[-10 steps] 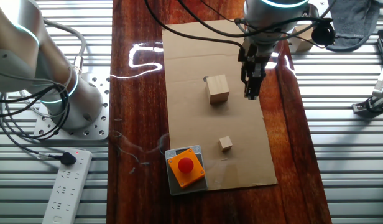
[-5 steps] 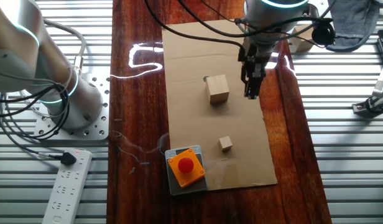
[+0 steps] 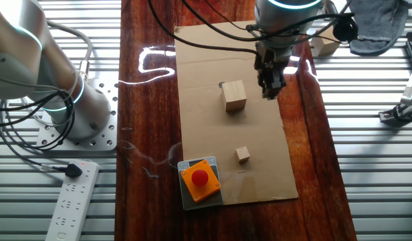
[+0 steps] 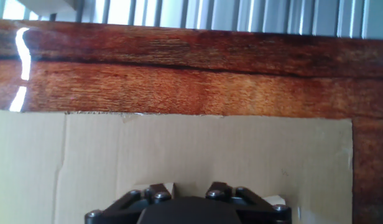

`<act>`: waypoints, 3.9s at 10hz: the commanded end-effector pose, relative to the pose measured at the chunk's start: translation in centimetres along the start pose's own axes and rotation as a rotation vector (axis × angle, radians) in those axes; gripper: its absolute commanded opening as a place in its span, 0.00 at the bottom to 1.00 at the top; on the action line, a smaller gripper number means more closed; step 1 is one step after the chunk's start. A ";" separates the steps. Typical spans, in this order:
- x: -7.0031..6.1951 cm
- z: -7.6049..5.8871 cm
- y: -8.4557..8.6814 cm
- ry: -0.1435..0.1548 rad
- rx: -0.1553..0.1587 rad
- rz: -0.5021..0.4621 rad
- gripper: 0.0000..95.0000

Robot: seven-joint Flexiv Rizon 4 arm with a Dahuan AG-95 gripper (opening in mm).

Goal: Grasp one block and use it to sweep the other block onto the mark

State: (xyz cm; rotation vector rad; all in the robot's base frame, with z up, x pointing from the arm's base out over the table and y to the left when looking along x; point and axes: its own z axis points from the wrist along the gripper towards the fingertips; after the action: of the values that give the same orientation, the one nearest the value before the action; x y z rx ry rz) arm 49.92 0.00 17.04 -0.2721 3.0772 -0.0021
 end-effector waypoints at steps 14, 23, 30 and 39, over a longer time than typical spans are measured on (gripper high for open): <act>-0.1 0.1 0.0 0.004 -0.002 0.016 0.00; 0.1 0.6 -0.3 0.019 -0.011 0.015 0.00; 0.8 1.7 -4.7 0.014 -0.034 -0.016 0.00; 4.4 3.2 -13.5 0.057 -0.036 -0.127 0.00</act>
State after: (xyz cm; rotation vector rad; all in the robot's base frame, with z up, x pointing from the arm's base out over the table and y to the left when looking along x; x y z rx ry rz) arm 48.27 -13.92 13.76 -0.5035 3.1001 0.0803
